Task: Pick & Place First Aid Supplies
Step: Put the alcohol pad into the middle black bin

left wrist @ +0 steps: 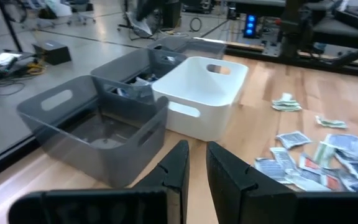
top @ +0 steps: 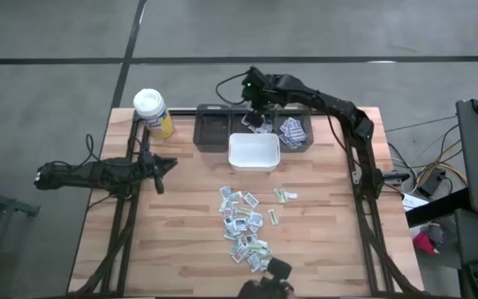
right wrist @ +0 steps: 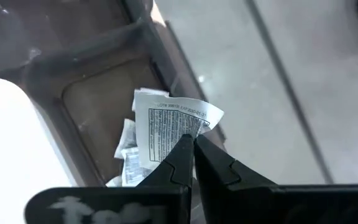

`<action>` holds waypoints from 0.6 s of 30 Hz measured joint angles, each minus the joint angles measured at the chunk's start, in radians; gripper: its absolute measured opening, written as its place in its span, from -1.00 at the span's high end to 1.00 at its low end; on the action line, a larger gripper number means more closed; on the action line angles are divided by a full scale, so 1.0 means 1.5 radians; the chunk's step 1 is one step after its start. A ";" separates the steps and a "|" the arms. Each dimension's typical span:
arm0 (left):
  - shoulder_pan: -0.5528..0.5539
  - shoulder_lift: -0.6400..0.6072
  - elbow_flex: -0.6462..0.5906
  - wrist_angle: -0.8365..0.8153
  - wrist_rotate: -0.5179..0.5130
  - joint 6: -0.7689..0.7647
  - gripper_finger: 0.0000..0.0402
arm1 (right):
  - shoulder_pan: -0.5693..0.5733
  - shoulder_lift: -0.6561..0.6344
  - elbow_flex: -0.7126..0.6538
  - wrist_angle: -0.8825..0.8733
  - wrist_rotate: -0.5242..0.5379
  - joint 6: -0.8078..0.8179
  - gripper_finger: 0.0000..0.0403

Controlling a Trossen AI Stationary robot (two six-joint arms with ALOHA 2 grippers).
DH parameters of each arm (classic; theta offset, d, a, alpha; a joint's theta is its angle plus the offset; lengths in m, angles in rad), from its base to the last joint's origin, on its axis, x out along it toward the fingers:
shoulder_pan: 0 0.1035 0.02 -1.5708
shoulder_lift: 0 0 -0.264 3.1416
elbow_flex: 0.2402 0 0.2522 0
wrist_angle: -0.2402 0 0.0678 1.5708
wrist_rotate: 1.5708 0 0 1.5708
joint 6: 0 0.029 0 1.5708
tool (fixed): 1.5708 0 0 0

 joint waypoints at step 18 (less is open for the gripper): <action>0.000 0.000 0.000 0.000 -0.057 -0.007 0.74 | -0.057 0.002 -0.189 0.100 -0.089 -0.014 0.96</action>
